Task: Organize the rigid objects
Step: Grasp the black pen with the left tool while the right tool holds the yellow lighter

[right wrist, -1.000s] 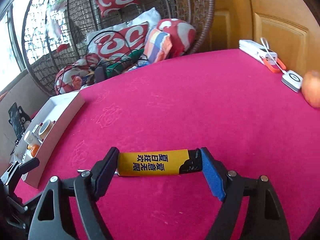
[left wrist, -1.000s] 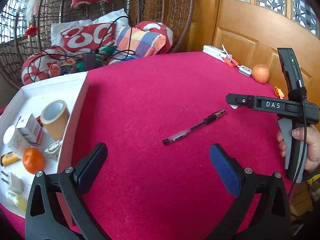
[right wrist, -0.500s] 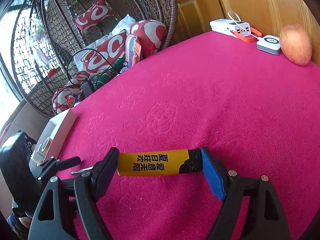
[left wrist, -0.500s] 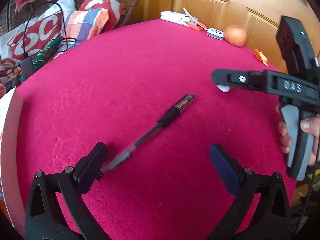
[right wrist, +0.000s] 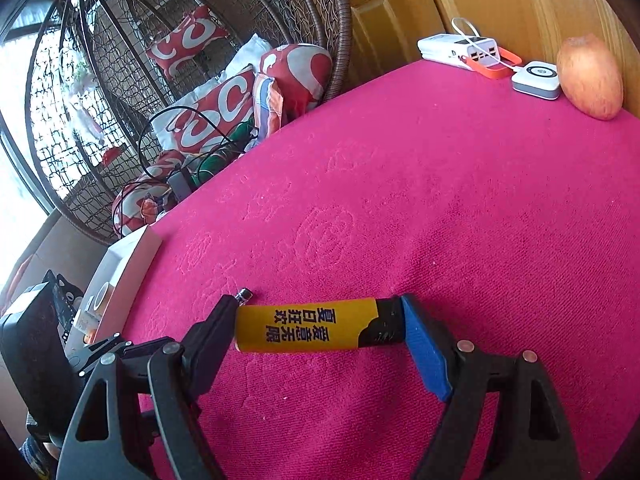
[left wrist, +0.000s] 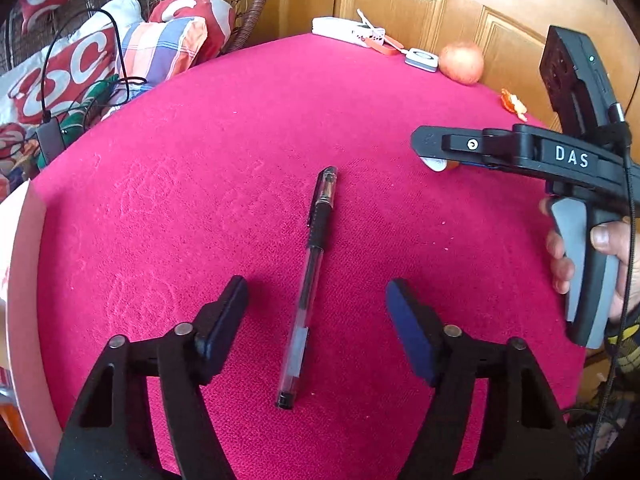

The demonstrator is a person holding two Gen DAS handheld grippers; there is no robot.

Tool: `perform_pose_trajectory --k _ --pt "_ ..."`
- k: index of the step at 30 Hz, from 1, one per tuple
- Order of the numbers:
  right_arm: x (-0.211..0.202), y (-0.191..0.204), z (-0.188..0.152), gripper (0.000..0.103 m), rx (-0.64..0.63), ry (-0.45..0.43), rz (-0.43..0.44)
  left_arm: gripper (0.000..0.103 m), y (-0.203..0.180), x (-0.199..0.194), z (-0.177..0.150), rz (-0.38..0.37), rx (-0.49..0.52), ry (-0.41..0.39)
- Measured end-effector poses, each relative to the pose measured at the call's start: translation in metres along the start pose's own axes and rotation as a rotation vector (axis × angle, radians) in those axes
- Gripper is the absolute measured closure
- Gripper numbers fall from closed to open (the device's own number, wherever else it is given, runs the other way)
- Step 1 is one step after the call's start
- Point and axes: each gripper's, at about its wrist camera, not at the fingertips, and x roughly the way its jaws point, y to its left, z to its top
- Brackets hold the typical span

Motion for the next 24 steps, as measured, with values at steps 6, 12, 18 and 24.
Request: perform_pose_trajectory --k 6,12,18,24 --pt "0.000 0.000 0.000 0.022 0.008 -0.002 0.006 0.091 0.001 0.001 0.004 0.068 -0.037 0.000" --pt "-0.001 0.000 -0.001 0.022 0.008 -0.004 0.005 0.095 0.006 -0.016 -0.015 0.087 -0.125 -0.059" --pt "-0.003 0.010 0.000 0.022 -0.026 -0.011 -0.008 0.095 0.020 -0.054 -0.026 0.082 -0.207 -0.180" --pt "-0.015 0.031 0.006 0.022 -0.049 -0.040 0.033 0.095 0.033 -0.092 -0.031 0.080 -0.261 -0.290"
